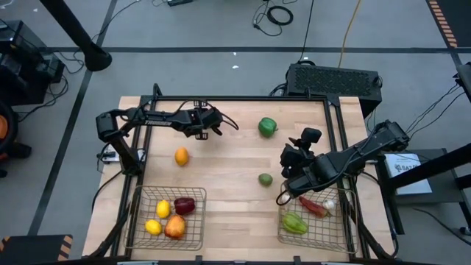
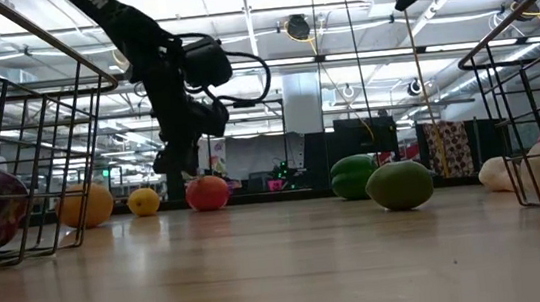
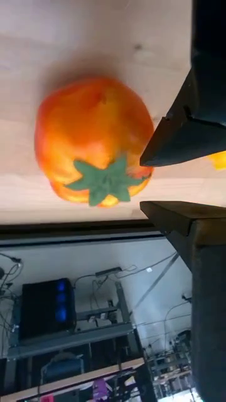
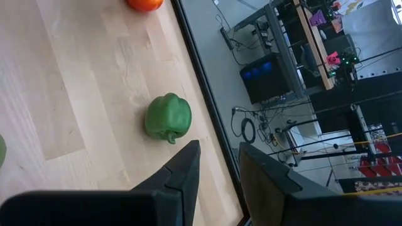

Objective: Sort produce into baskets

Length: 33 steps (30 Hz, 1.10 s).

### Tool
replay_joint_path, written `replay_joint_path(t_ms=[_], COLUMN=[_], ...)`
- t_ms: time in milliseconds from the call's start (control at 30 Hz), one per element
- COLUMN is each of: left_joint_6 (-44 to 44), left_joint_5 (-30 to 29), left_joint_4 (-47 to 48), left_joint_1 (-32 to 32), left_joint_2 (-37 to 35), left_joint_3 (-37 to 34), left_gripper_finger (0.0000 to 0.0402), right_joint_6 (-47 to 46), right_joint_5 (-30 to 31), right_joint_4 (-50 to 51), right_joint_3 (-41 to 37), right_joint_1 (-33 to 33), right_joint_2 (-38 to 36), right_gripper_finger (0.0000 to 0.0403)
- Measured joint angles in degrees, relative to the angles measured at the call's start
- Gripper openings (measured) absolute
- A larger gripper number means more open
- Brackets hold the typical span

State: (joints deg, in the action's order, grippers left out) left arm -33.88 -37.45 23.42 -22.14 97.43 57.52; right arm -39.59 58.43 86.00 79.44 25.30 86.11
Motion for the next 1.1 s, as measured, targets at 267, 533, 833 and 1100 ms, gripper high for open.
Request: replay_joint_path(t_ms=[267,533,833,1100], left_joint_6=[-1.5,-2.7,-4.5,-7.4], left_joint_5=[3.3,3.8,6.2,6.2], left_joint_4=[-1.0,-2.9,-3.3,-4.0], left_joint_1=[-1.5,-3.1,-3.7,-3.7], left_joint_2=[0.0,0.0,0.0,1.4], left_joint_3=[0.0,0.0,0.0,0.1], left_gripper_finger=[0.0107,0.0107,0.0107,0.0107], right_joint_6=[0.0,0.0,0.0,0.0], right_joint_5=[0.0,0.0,0.0,0.0], right_joint_4=[0.0,0.0,0.0,0.0], right_joint_3=[0.0,0.0,0.0,0.0], right_joint_1=[0.0,0.0,0.0,0.0], right_joint_2=[0.0,0.0,0.0,0.0], right_gripper_finger=[0.0102,0.0102,0.0102,0.0102])
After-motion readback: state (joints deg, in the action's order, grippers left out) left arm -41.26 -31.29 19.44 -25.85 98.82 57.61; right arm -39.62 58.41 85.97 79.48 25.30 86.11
